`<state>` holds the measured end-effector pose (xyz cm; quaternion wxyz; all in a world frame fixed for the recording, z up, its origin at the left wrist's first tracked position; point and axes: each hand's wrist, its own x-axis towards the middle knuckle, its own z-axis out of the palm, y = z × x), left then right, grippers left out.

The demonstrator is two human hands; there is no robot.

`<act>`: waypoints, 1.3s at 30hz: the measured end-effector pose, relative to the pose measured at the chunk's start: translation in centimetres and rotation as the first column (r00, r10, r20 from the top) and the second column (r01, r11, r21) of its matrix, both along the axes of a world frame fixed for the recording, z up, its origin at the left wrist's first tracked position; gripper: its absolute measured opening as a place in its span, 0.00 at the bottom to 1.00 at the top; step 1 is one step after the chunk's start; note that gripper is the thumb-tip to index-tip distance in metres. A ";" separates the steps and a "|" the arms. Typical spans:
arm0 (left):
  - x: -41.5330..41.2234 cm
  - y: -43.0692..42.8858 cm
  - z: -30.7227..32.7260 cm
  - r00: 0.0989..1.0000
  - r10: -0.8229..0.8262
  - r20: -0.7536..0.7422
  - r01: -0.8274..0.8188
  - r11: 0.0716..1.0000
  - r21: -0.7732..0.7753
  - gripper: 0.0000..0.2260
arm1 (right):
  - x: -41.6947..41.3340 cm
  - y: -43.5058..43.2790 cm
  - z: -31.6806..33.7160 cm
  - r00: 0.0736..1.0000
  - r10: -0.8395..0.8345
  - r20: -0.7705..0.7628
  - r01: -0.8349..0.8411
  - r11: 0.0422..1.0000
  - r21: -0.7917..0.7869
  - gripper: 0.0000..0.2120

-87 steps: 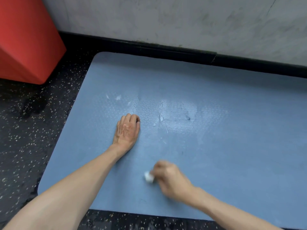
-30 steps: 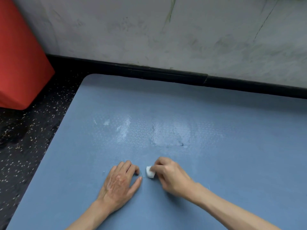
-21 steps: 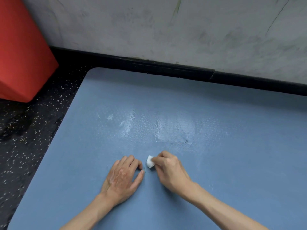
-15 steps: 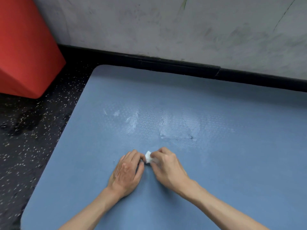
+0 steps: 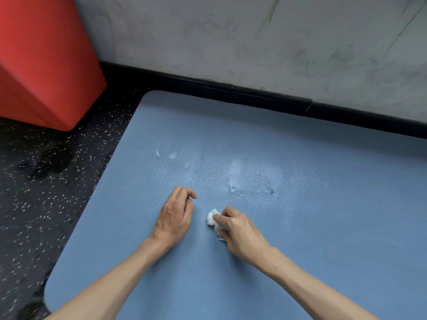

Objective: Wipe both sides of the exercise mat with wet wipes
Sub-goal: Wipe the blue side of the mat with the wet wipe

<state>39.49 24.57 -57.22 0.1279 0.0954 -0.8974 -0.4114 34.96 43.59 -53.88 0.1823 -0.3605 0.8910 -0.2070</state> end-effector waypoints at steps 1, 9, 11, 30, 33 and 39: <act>-0.1 -0.2 0.0 1.000 0.010 0.007 -0.010 1.000 -0.006 0.09 | 0.2 0.1 -0.3 0.999 0.006 -0.046 -0.006 1.000 -0.004 0.02; 0.4 -0.5 0.3 0.997 0.045 0.067 -0.043 0.999 -0.032 0.11 | -2.5 0.1 0.8 0.941 -0.326 -0.086 0.329 0.944 0.023 0.08; 0.6 -0.5 0.3 0.996 0.046 0.079 -0.042 0.998 -0.049 0.09 | -3.6 1.0 2.0 0.843 -0.502 0.193 0.518 0.854 -0.041 0.09; -1.0 -1.3 -0.2 0.999 -0.034 0.015 0.037 0.937 -0.346 0.12 | -2.3 1.6 -0.4 0.887 -0.460 -0.042 0.452 0.883 -0.123 0.10; -2.9 -1.7 0.2 0.999 -0.040 0.014 0.042 0.932 -0.360 0.13 | -0.7 1.4 -1.4 0.881 -0.435 -0.186 0.407 0.897 -0.170 0.06; -7.5 -0.7 0.7 0.993 -0.108 0.057 0.121 0.917 -0.380 0.15 | 0.6 1.3 -2.9 0.883 -0.405 -0.239 0.350 0.905 -0.242 0.07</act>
